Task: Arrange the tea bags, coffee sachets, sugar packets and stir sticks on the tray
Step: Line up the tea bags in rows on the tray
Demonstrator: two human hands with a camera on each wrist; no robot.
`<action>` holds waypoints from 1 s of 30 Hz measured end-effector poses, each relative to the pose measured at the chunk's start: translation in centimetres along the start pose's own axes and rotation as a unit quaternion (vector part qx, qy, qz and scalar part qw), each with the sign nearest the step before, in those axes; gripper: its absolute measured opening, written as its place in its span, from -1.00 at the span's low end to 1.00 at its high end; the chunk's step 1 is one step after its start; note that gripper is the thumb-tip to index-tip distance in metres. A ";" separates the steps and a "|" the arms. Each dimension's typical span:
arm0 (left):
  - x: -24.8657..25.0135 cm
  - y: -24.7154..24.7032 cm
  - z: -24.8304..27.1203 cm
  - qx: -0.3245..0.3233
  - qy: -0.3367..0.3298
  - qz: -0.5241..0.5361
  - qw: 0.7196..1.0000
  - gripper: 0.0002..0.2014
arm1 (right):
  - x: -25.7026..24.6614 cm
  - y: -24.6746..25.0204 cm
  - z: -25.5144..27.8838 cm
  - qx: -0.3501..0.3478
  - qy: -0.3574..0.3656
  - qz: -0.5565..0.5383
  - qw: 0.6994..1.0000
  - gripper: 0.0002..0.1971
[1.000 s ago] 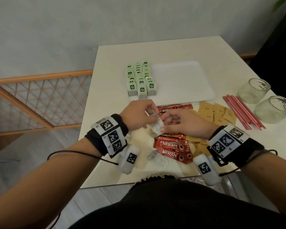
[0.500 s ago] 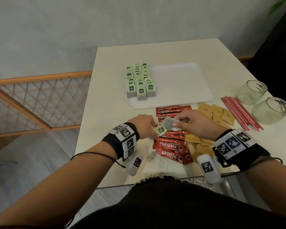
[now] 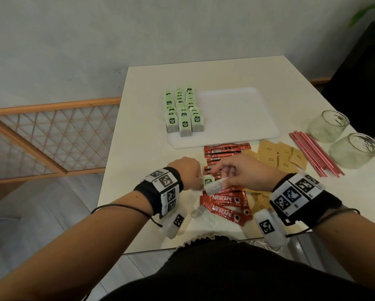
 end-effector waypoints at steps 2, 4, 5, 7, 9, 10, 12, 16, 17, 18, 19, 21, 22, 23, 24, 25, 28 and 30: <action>0.2 0.8 0.2 0.024 -0.019 0.031 0.999 -0.85 | -0.1 -0.2 -0.2 0.000 0.004 0.011 1.000 -0.53; 0.8 1.7 0.5 0.052 -0.051 0.072 0.995 -0.86 | -0.3 -0.3 -0.4 0.010 0.008 0.019 1.000 -0.51; 1.1 2.1 0.7 0.059 -0.068 0.093 0.992 -0.84 | -0.4 -0.2 -0.5 0.018 0.010 0.026 0.999 -0.53; 1.8 2.3 1.3 0.060 -0.095 0.134 0.985 -0.77 | -0.5 0.0 -0.4 0.036 0.010 0.054 0.998 -0.71; 2.5 1.9 2.0 0.047 -0.106 0.164 0.980 -0.60 | -0.6 0.3 0.0 0.049 0.011 0.080 0.995 -0.89; 2.7 1.5 2.3 0.036 -0.108 0.164 0.980 -0.48 | -0.6 0.5 0.2 0.052 0.011 0.086 0.995 -0.92; 3.1 0.1 3.1 0.001 -0.118 0.131 0.984 -0.27 | -0.4 0.9 0.6 0.055 0.009 0.094 0.994 -0.91; 2.5 -3.1 3.8 -0.072 -0.112 0.037 0.990 -0.23 | 0.1 1.5 1.1 0.048 -0.005 0.091 0.995 -0.86; 2.1 -3.3 3.7 -0.072 -0.100 0.033 0.992 -0.27 | 0.0 1.7 1.3 0.048 -0.006 0.085 0.995 -0.87; 1.6 -3.3 3.5 -0.065 -0.088 0.045 0.993 -0.32 | -0.1 1.8 1.4 0.047 -0.004 0.078 0.996 -0.88; 1.3 -3.0 3.3 -0.055 -0.077 0.064 0.994 -0.39 | -0.3 1.9 1.5 0.046 0.001 0.071 0.996 -0.90; 0.6 -2.0 2.9 -0.029 -0.060 0.085 0.994 -0.54 | -0.7 1.8 1.5 0.035 0.012 0.068 0.997 -0.92; 0.3 -1.4 2.7 -0.014 -0.052 0.089 0.995 -0.60 | -0.9 1.6 1.5 0.024 0.017 0.068 0.997 -0.91; -0.1 -0.8 2.6 0.004 -0.046 0.097 0.994 -0.64 | -1.1 1.5 1.5 0.014 0.023 0.063 0.998 -0.90; -0.4 0.0 2.5 0.023 -0.042 0.109 0.993 -0.67 | -1.4 1.3 1.5 0.004 0.027 0.053 0.998 -0.87; -0.5 0.7 2.5 0.042 -0.042 0.122 0.991 -0.68 | -1.6 1.2 1.5 -0.004 0.030 0.042 0.999 -0.84; -0.1 2.9 2.7 0.085 -0.067 0.161 0.981 -0.68 | -2.3 0.9 1.3 -0.010 0.029 0.022 0.999 -0.60; 0.6 3.6 3.0 0.081 -0.087 0.211 0.970 -0.66 | -2.8 0.8 1.0 -0.002 0.028 0.041 0.999 -0.54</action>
Point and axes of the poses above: each hand's wrist, its own z-axis away from the middle knuckle, its own y-axis out of the back of the hand, x = y × z, the point moved 8 cm from there along -z, towards the middle knuckle, and after that the axes turned 9 degrees about -y, right-handed, at the moved point
